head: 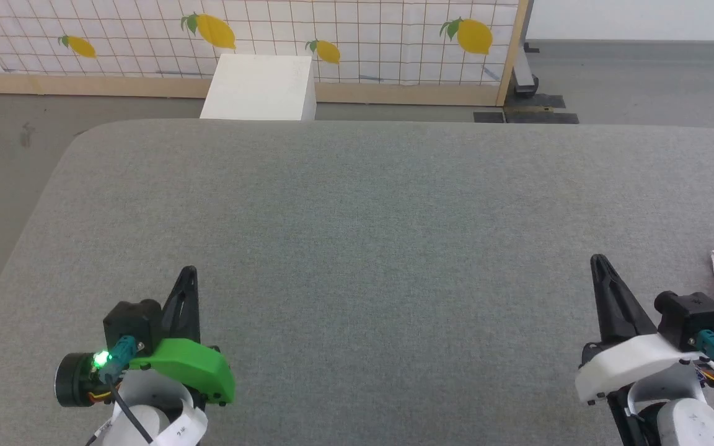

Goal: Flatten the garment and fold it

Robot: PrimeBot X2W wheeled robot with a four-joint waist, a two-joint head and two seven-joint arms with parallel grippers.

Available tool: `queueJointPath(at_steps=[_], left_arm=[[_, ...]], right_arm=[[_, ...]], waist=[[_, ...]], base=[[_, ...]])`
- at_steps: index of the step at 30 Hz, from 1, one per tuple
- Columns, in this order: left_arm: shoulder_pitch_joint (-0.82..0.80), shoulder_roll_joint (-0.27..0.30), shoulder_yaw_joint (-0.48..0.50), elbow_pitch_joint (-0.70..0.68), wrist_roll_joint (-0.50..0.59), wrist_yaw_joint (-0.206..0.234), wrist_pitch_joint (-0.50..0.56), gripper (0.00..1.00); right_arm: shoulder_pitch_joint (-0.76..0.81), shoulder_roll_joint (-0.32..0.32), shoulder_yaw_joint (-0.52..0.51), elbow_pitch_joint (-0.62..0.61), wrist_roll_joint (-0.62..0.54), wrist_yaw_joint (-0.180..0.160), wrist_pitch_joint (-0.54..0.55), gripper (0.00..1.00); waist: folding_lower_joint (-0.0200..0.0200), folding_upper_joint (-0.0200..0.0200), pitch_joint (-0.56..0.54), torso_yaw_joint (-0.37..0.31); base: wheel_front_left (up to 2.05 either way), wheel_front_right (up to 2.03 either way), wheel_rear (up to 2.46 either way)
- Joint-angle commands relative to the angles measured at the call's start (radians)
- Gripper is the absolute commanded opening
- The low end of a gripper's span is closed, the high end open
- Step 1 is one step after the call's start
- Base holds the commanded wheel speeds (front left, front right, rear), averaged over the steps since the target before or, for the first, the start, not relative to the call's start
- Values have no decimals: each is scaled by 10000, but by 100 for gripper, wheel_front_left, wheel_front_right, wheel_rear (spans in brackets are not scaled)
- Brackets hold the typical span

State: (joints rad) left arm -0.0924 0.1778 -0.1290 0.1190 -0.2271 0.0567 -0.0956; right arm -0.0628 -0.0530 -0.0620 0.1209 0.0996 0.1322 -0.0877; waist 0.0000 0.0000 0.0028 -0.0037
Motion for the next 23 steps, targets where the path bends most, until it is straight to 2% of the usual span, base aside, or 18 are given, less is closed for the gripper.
queueJointPath(at_steps=[1,23], left_arm=[[189,-91,86,-75,148,-62,67,0],[450,-511,513,-471,901,-241,382,0]], right_arm=[[148,13,43,-104,-125,-8,59,0],[318,18,247,-496,-434,-10,350,0]], waist=[[0,0,-1,1],[0,0,-10,14]], base=[[0,0,0],[0,0,0]])
